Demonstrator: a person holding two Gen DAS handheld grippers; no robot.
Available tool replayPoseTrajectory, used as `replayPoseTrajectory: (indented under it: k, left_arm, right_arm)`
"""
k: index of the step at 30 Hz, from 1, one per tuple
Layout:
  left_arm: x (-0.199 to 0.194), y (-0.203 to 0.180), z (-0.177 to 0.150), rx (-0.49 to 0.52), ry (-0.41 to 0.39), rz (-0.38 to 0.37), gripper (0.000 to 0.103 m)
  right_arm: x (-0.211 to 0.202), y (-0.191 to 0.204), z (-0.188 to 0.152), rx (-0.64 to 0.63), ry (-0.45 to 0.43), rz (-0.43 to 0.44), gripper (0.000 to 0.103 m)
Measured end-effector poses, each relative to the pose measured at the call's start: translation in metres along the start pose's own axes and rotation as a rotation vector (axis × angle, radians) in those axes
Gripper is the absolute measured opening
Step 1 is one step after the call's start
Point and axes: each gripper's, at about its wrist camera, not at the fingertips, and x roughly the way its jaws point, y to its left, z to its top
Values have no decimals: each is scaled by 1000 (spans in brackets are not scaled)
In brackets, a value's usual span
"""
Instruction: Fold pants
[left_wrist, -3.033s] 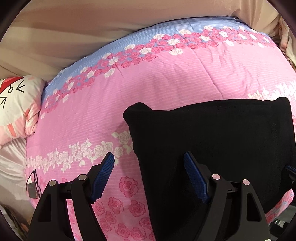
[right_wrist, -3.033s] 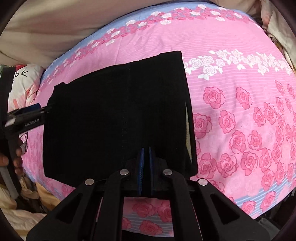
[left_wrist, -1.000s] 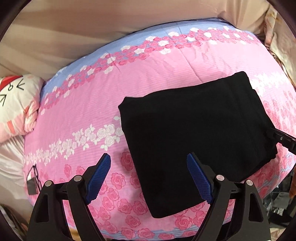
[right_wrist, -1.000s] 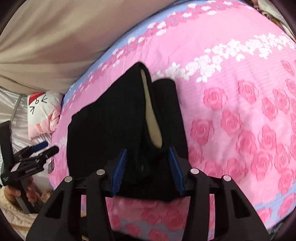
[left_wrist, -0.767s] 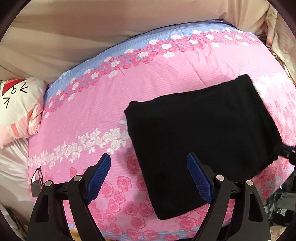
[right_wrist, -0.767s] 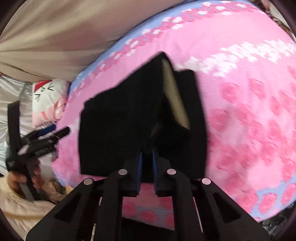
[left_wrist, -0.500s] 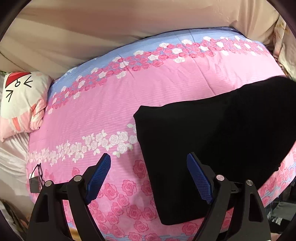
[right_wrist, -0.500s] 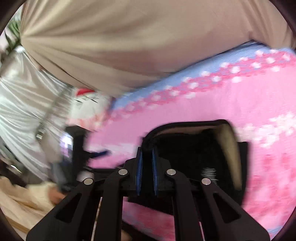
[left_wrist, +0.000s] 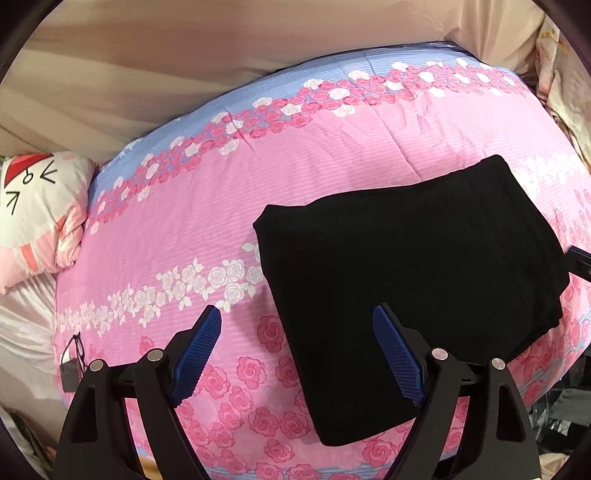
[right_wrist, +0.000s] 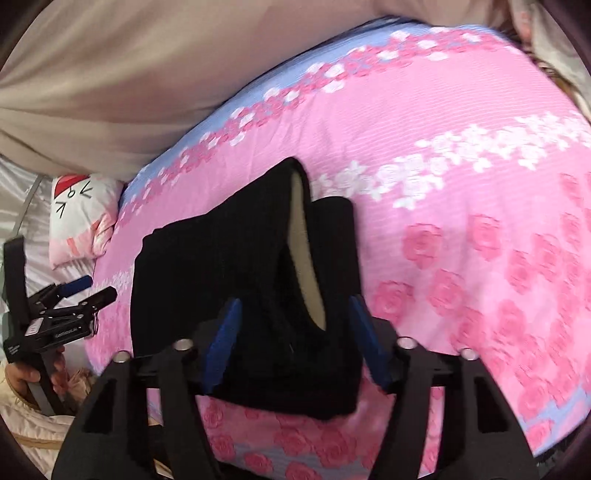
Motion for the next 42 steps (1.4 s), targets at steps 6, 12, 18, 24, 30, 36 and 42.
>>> replayPoseTrajectory:
  k: [6,12,18,24,30,36,42]
  left_arm:
    - [-2,3,-4,10,-1,28,83]
    - [2,29,-7,-67,2,43,83]
    - [-9,63,3,-165,-52,7,83]
    - [8,45,-3,-147,-10,-51,83]
    - [4,22,-13,-66,-11,-64,83]
    - [0,13,-7,-44,-18,-60,83]
    - [-3,13,-6,-48,-28,-40,83]
  right_arm:
    - [25,2,-2,18,85,-37,35]
    - [-16,65,30,94,67,201,7]
    - [-103,112,44,16,-88,223,8]
    - [-13,-17,-39,81,170,-275,16]
    - [-46,-7,-27,159,-4,-76,89]
    - [17,19,6,-24,92,-84,62]
    - [-5,44,7,1,106,12,19]
